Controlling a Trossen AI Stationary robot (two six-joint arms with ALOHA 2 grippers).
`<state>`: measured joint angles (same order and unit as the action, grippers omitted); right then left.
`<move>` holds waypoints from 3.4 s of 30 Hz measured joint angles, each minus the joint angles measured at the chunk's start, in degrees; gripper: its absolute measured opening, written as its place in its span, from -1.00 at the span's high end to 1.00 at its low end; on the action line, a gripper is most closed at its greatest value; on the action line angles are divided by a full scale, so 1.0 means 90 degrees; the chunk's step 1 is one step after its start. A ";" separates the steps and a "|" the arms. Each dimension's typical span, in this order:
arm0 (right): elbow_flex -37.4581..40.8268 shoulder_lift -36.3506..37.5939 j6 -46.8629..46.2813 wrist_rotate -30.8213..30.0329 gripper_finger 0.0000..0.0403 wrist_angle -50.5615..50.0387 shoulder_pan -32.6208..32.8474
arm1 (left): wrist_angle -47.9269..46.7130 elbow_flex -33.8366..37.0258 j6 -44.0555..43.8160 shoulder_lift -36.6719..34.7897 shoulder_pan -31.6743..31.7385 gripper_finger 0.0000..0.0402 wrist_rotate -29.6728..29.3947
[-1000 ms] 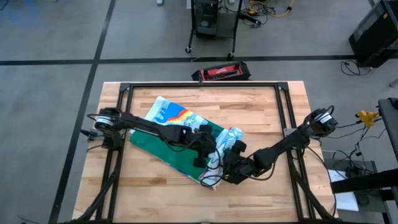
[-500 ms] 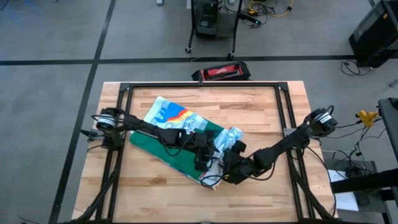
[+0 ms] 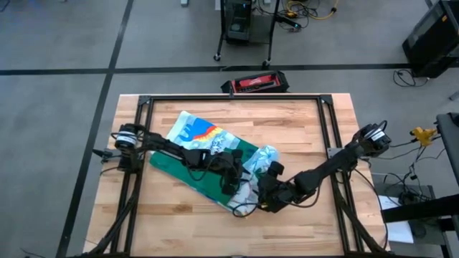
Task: Roll towel
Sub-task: Roll the green towel
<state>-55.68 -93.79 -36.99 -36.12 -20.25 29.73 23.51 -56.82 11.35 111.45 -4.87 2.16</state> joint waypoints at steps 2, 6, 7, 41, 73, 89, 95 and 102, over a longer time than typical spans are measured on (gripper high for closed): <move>0.0000 0.0033 0.0000 0.0010 -0.52 -0.0026 0.0087 | 0.0208 -0.0006 0.0064 0.0173 0.0022 0.41 -0.0004; 0.0000 0.0052 -0.0134 0.0114 -0.50 -0.0310 0.0293 | 0.0320 -0.0015 0.0174 0.0315 0.0073 0.41 0.0000; 0.0012 0.0052 -0.0282 0.0161 -0.51 -0.0438 0.0358 | 0.0280 -0.0015 0.0179 0.0316 0.0079 0.41 0.0004; 0.0908 -0.0341 -0.0316 0.0772 -0.55 0.0837 -0.0316 | -0.0524 -0.0010 0.0970 0.0132 0.0180 0.40 -0.0008; 0.0720 -0.0463 0.0282 0.0834 -0.55 0.1197 -0.0704 | -0.1268 0.0012 0.1396 -0.0267 0.0198 0.40 -0.0425; 0.0537 -0.0460 0.0522 0.0833 -0.58 0.1317 -0.0726 | -0.1611 0.0010 0.1496 -0.0516 0.0198 0.40 -0.0608; 0.0443 -0.0460 0.0566 0.0848 -0.58 0.1307 -0.0822 | -0.1951 0.0007 0.1550 -0.0774 0.0198 0.40 -0.0839; 0.0391 -0.0460 0.0613 0.0848 -0.56 0.1323 -0.0893 | -0.2848 -0.0005 0.1606 -0.1243 0.0198 0.40 -0.1560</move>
<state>-52.16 -97.93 -31.48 -28.49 -8.34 21.69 -2.12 -56.86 25.80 100.26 -3.09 -11.88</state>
